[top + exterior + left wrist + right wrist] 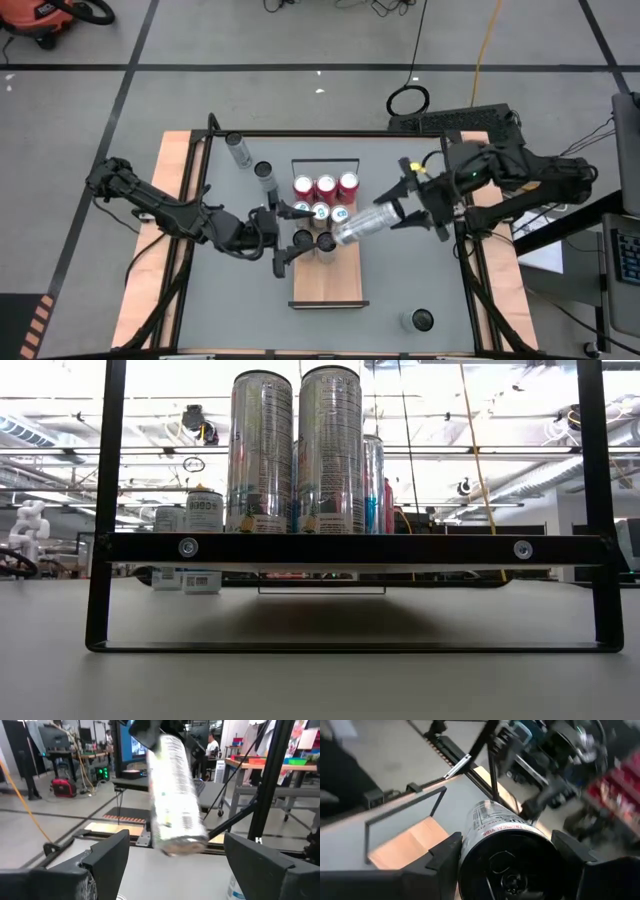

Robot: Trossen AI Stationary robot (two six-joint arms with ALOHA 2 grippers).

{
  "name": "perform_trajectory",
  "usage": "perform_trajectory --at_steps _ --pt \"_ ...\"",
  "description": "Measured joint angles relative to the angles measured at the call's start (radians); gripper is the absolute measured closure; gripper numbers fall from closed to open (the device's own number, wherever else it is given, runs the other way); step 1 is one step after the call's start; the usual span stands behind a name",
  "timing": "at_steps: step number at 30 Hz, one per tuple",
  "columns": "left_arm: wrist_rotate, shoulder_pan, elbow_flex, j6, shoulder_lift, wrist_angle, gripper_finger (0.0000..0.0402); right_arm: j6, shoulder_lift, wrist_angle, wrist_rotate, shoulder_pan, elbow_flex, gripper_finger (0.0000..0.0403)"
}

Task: Place canned beverage on shelf
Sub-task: Put the white-yellow soda can aligned with the other white-yellow soda cans on the shelf

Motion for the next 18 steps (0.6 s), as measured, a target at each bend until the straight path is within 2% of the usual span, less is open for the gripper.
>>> perform_trajectory --at_steps 9,14,18 --pt "-0.016 -0.005 0.0 0.025 0.0 -0.022 0.0084 -0.287 0.06 0.034 0.01 0.064 0.0 0.0199" --pt "-0.002 -0.005 0.0 0.049 0.0 -0.055 0.0078 -0.421 0.081 0.048 0.104 0.106 0.0 0.0199" --pt "0.011 -0.016 0.0 0.09 0.0 -0.051 0.0052 -0.477 0.096 0.08 0.164 0.132 0.0 0.0199"
